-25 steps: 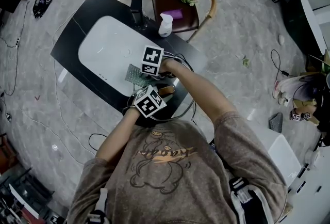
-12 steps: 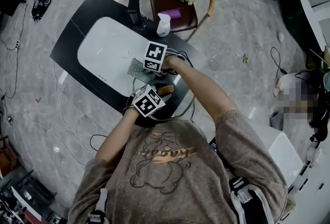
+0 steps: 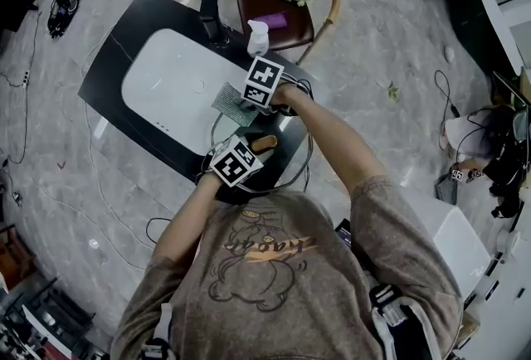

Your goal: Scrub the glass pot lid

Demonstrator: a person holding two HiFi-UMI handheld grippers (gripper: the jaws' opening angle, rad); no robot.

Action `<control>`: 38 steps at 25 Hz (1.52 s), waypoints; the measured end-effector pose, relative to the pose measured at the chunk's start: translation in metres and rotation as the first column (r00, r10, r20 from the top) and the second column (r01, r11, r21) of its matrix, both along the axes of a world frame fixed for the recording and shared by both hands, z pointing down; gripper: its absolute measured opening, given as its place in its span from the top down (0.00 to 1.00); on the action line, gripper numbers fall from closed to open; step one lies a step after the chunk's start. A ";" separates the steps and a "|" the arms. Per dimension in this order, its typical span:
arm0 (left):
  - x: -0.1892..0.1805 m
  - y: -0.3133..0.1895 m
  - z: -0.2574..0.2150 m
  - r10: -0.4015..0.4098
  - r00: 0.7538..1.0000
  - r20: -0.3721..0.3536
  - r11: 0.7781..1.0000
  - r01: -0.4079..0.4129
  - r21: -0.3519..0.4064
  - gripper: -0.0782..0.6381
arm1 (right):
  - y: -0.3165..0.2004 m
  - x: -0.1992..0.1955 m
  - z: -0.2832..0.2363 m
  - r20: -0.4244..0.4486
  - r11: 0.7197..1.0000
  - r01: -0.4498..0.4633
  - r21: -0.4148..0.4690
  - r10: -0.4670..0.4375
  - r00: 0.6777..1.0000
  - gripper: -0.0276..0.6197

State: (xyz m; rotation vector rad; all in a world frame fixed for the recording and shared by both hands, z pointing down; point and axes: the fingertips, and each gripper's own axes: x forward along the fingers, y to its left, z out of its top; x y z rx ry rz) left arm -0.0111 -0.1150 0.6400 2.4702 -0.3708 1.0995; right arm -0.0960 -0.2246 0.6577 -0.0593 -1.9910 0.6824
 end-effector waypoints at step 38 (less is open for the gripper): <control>0.006 0.001 -0.010 0.005 1.000 -0.009 1.000 -0.005 0.011 0.64 | 0.029 0.183 0.001 -0.009 0.900 -0.435 -0.003 0.435 0.900 0.81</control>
